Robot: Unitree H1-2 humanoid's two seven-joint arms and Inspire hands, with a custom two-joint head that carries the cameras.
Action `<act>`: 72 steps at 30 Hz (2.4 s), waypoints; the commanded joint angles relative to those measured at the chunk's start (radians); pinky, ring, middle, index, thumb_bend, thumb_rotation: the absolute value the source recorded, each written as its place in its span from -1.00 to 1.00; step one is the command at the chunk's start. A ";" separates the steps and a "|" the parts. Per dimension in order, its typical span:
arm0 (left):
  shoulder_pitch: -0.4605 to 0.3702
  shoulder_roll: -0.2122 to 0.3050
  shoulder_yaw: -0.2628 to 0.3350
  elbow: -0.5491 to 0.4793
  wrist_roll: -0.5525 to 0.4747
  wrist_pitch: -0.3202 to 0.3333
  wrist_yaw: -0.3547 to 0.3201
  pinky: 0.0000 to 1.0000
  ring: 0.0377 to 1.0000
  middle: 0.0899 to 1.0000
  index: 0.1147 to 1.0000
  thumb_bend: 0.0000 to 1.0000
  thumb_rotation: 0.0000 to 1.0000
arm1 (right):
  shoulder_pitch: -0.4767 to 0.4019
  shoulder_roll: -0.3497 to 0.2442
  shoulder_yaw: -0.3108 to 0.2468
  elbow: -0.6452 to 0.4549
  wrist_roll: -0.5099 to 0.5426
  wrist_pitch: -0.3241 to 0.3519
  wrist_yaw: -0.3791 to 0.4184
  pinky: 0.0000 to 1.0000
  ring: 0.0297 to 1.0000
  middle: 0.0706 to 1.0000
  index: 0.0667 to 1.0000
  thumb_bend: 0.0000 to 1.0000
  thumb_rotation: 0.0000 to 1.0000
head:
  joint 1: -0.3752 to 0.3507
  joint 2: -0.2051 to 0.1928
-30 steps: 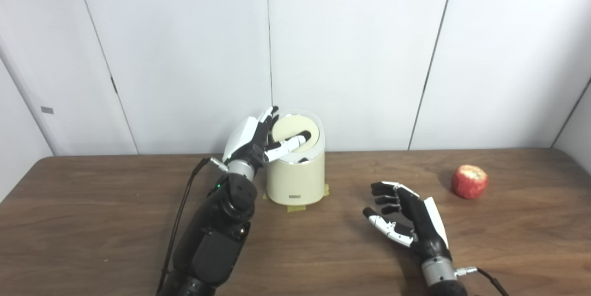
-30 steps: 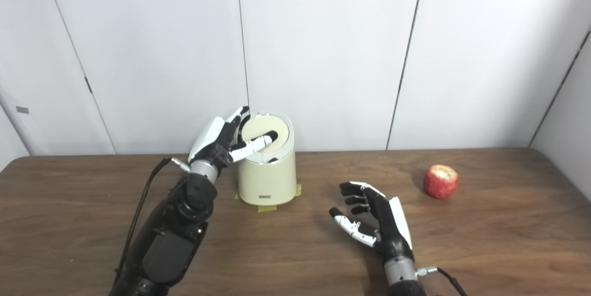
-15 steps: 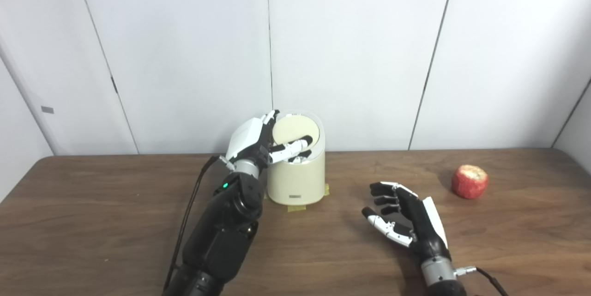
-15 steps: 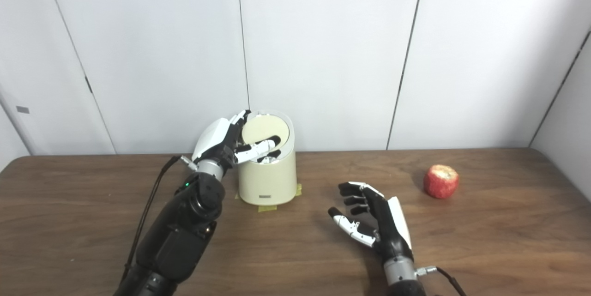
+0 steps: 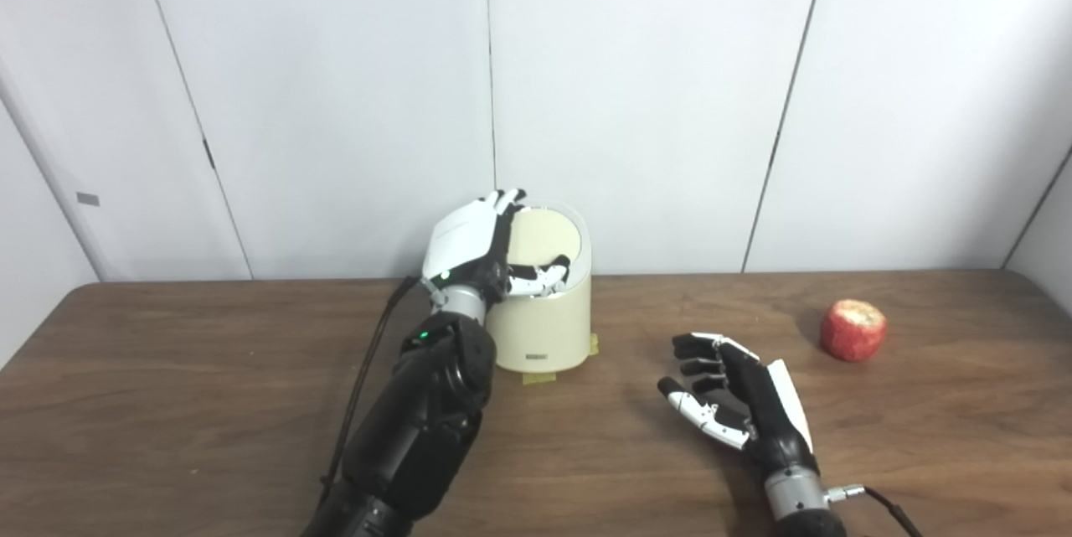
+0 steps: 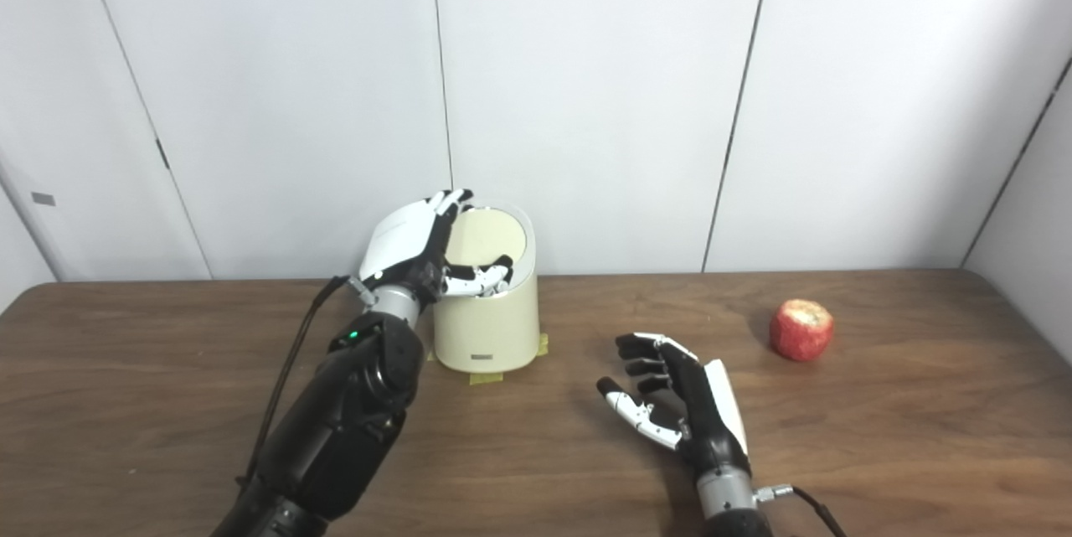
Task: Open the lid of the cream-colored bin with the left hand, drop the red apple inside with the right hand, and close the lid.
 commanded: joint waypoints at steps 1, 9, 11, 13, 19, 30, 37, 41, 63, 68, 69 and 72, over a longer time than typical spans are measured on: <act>-0.031 -0.002 -0.004 -0.017 0.033 -0.001 -0.015 0.93 0.97 0.93 0.85 0.48 -0.80 | -0.002 0.005 0.005 -0.018 -0.005 -0.024 -0.007 0.15 0.30 0.33 0.29 -0.42 -0.45 | -0.001 0.001; -0.039 0.049 -0.099 -0.038 0.202 -0.002 -0.117 0.99 0.99 0.91 0.87 0.76 -0.82 | -0.004 0.008 0.001 -0.012 0.008 -0.029 -0.006 0.15 0.30 0.33 0.29 -0.41 -0.43 | 0.002 0.003; -0.041 0.061 -0.124 -0.043 0.235 -0.002 -0.123 1.00 1.00 0.93 0.88 0.84 -0.85 | -0.005 0.012 -0.002 -0.010 0.014 -0.026 -0.005 0.15 0.29 0.32 0.29 -0.41 -0.46 | 0.002 -0.001; -0.043 0.073 -0.148 -0.049 0.262 -0.004 -0.136 1.00 1.00 0.95 0.89 0.87 -0.83 | -0.006 0.012 0.000 -0.009 0.013 -0.029 -0.006 0.15 0.29 0.32 0.29 -0.41 -0.46 | 0.000 -0.001; -0.030 0.057 -0.119 -0.051 0.275 -0.003 -0.145 1.00 0.95 0.89 0.86 0.71 -0.71 | -0.001 0.016 0.001 -0.025 0.016 -0.015 -0.001 0.16 0.30 0.32 0.29 -0.42 -0.49 | -0.003 0.003; -0.016 0.047 -0.071 -0.022 0.236 -0.012 -0.061 0.96 0.87 0.79 0.77 0.08 -0.54 | -0.001 0.011 0.002 -0.027 0.004 -0.018 -0.004 0.14 0.28 0.31 0.28 -0.43 -0.48 | 0.000 0.004; -0.014 0.037 -0.030 -0.045 0.172 -0.006 -0.037 0.96 0.84 0.79 0.75 -0.14 0.60 | -0.002 0.007 0.004 -0.020 0.005 -0.018 0.002 0.16 0.31 0.33 0.30 -0.42 -0.45 | 0.002 -0.001; -0.010 0.041 -0.027 -0.054 0.162 -0.008 -0.023 0.97 0.84 0.78 0.74 -0.29 0.34 | -0.002 0.008 0.007 -0.024 -0.007 -0.013 -0.003 0.15 0.30 0.33 0.30 -0.44 -0.47 | 0.000 0.000; -0.010 0.070 -0.035 -0.034 0.150 -0.012 -0.007 0.98 0.81 0.75 0.72 -0.26 -0.19 | -0.003 0.006 0.009 -0.019 -0.009 -0.016 -0.006 0.14 0.28 0.31 0.29 -0.43 -0.50 | 0.000 0.002; -0.011 0.081 -0.045 -0.021 0.152 -0.022 0.002 0.96 0.79 0.74 0.71 -0.22 -0.41 | -0.001 0.013 0.003 -0.025 0.012 -0.009 0.004 0.16 0.30 0.33 0.29 -0.42 -0.51 | -0.001 0.005; -0.012 0.082 -0.047 -0.019 0.153 -0.019 -0.001 0.95 0.78 0.73 0.71 -0.20 -0.45 | -0.002 0.012 0.004 -0.025 0.008 -0.008 0.003 0.16 0.30 0.33 0.29 -0.43 -0.52 | -0.001 0.005; -0.016 0.085 -0.050 -0.012 0.151 -0.018 -0.003 0.98 0.78 0.74 0.72 -0.12 -0.59 | -0.003 0.011 0.006 -0.022 0.007 -0.012 0.002 0.16 0.30 0.33 0.29 -0.43 -0.51 | -0.002 0.005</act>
